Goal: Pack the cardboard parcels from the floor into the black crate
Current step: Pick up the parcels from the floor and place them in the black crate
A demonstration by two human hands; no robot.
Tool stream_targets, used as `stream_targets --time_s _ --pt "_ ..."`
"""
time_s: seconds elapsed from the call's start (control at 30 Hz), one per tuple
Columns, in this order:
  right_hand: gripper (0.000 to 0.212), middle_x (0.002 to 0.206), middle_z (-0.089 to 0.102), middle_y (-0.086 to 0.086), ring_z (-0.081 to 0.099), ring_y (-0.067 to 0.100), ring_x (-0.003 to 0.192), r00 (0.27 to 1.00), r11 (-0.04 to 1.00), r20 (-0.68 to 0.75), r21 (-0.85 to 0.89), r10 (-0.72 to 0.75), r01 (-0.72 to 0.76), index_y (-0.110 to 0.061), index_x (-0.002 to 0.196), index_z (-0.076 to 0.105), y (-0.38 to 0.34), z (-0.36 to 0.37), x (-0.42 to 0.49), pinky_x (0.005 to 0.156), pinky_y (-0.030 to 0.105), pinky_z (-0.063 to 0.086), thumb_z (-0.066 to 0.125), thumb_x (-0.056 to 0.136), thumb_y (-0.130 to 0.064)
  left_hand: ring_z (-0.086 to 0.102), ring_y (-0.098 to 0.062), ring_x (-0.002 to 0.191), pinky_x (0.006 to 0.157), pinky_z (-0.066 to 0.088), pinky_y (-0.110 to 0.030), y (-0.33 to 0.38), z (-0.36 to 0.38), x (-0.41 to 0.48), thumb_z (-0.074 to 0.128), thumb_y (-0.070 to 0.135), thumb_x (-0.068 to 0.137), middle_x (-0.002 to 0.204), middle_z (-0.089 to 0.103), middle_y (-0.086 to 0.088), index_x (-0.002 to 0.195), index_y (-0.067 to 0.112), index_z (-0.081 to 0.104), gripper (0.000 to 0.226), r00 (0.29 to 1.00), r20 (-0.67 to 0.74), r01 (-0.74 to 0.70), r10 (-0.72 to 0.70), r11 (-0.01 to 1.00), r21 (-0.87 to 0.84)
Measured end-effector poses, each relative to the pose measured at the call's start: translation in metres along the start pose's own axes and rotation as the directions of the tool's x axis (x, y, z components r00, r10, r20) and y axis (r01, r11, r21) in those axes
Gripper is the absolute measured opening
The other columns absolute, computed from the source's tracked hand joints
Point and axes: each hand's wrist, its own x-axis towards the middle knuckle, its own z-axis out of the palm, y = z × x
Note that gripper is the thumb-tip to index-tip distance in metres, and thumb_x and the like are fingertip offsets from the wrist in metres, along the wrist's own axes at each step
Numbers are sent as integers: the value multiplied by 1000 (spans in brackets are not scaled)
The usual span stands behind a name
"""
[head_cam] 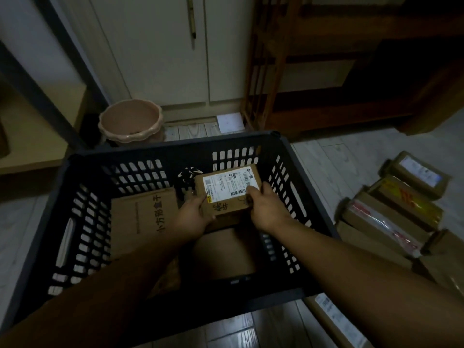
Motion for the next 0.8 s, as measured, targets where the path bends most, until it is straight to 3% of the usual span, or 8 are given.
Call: stream_targets --time_s 0.1,0.2,0.37,0.53,0.63,0.8 --pt "66 153 10 13 30 32 132 999 1000 24 -8 23 -22 -21 149 20 5 5 8 112 40 32 51 91 -15 45 -17 127 105 35 -27 2 8 9 60 10 88 143 40 -2 144 22 33 63 1000 -2 -31 31 999 -19" --pt "72 157 -3 13 18 35 139 996 997 48 -37 71 -69 -20 153 10 12 7 17 115 42 23 50 93 -16 38 -18 132 111 29 -32 6 17 20 59 12 89 146 34 -2 145 25 32 63 998 -12 -55 55 998 -3" --pt "68 159 2 16 2 36 146 996 990 63 -135 61 -52 -16 153 10 22 9 22 118 46 7 45 95 -20 33 -17 135 111 27 -29 7 30 27 56 12 91 152 26 -2 148 22 27 65 999 -2 -43 43 997 70" --pt "79 159 -4 16 -3 36 146 989 988 116 -135 92 -76 -15 153 3 21 14 27 118 47 7 52 92 -18 32 -22 137 113 26 -34 2 24 35 58 26 91 155 17 -4 148 25 24 67 997 61 -60 49 978 201" --pt "85 159 -5 16 -4 36 146 991 991 111 -113 78 -65 -16 153 2 17 9 21 117 49 5 58 89 -22 18 -26 143 116 21 -41 6 11 33 65 33 85 158 7 -5 148 31 21 77 995 97 -29 7 974 223" --pt "80 159 1 15 -1 35 146 986 996 145 -60 79 -71 -19 153 6 -4 -55 -20 118 49 7 55 91 -33 6 -31 145 116 12 -47 52 -51 -11 61 43 86 159 1 -7 150 28 9 84 989 97 74 -114 936 345"
